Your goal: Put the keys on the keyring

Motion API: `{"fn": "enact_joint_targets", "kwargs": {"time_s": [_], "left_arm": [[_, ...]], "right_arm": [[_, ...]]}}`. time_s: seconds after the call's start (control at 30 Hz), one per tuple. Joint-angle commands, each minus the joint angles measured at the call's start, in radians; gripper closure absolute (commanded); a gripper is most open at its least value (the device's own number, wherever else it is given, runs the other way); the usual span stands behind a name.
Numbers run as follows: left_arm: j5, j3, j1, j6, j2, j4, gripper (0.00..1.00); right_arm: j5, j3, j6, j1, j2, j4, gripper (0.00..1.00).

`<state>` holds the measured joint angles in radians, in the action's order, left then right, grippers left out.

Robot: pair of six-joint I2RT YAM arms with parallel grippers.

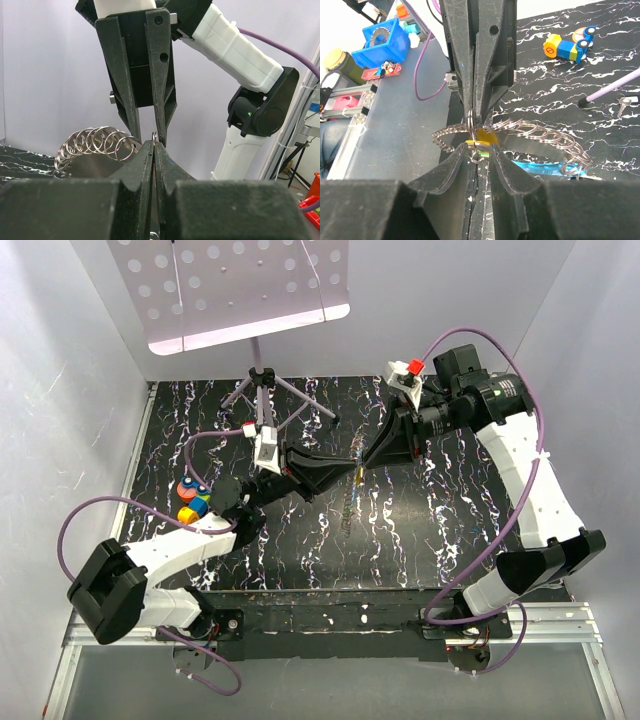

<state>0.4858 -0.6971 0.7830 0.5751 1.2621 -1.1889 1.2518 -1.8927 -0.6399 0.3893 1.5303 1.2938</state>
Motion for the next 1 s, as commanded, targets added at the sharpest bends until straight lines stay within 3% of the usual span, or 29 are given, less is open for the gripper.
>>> {"fn": "enact_joint_targets", "kwargs": {"time_s": [0.0, 0.57, 0.97], "left_arm": [[0.013, 0.008, 0.002, -0.02, -0.046, -0.012, 1.0], [-0.001, 0.005, -0.001, -0.069, -0.067, 0.068, 1.0], [-0.036, 0.03, -0.025, -0.165, -0.132, 0.204, 1.0]], "right_arm": [[0.057, -0.057, -0.038, -0.013, -0.022, 0.045, 0.68], [0.063, -0.065, -0.099, -0.035, -0.044, 0.084, 0.68], [0.038, -0.063, -0.038, -0.053, -0.045, 0.05, 0.68]]}}
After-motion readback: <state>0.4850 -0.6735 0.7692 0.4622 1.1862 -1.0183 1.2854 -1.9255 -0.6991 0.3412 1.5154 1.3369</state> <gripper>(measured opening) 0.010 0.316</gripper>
